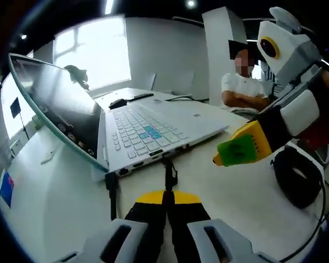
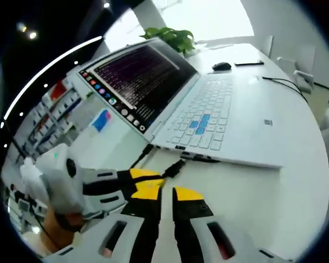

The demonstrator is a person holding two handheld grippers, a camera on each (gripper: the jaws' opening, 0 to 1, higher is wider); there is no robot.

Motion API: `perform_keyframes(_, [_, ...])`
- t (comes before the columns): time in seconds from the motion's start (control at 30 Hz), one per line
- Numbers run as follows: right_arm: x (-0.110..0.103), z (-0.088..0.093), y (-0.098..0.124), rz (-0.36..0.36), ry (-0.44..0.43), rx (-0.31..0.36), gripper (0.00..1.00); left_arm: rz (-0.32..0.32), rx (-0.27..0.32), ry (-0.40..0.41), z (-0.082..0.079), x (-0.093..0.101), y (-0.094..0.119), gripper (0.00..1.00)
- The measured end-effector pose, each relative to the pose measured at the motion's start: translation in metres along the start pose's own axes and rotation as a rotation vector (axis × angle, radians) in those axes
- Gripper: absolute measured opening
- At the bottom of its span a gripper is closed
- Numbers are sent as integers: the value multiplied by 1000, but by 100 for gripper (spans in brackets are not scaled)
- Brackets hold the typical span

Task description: Pick up the network cable connector, insert into the computer network port

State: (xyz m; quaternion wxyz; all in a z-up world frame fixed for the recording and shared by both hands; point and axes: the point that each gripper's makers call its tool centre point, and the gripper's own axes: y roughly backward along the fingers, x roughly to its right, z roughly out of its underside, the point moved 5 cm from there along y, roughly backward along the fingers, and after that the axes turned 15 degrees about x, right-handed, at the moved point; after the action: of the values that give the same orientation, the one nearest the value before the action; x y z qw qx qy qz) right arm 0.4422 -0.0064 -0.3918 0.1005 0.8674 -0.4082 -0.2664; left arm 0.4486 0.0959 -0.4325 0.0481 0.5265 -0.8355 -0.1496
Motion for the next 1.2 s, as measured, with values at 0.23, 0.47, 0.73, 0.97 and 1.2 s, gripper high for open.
perform_keyframes(0.23, [2,1,-1,-7,-45,47,10,21,95,136,-13,0,14,4])
perform_keyframes(0.47, [-2,2,1,-40,-124,112,11,44,193,382,-18,-9,26,4])
perform_keyframes(0.73, [-16,7,-2,-66,-160,147,11,69,232,578,-9,-6,40,4])
perform_keyframes(0.97, [-30,4,-8,-106,-167,214,12,86,258,645,-6,-5,47,4])
perform_keyframes(1.2, [-38,6,-17,-142,-192,243,13,107,269,653,-8,2,51,4])
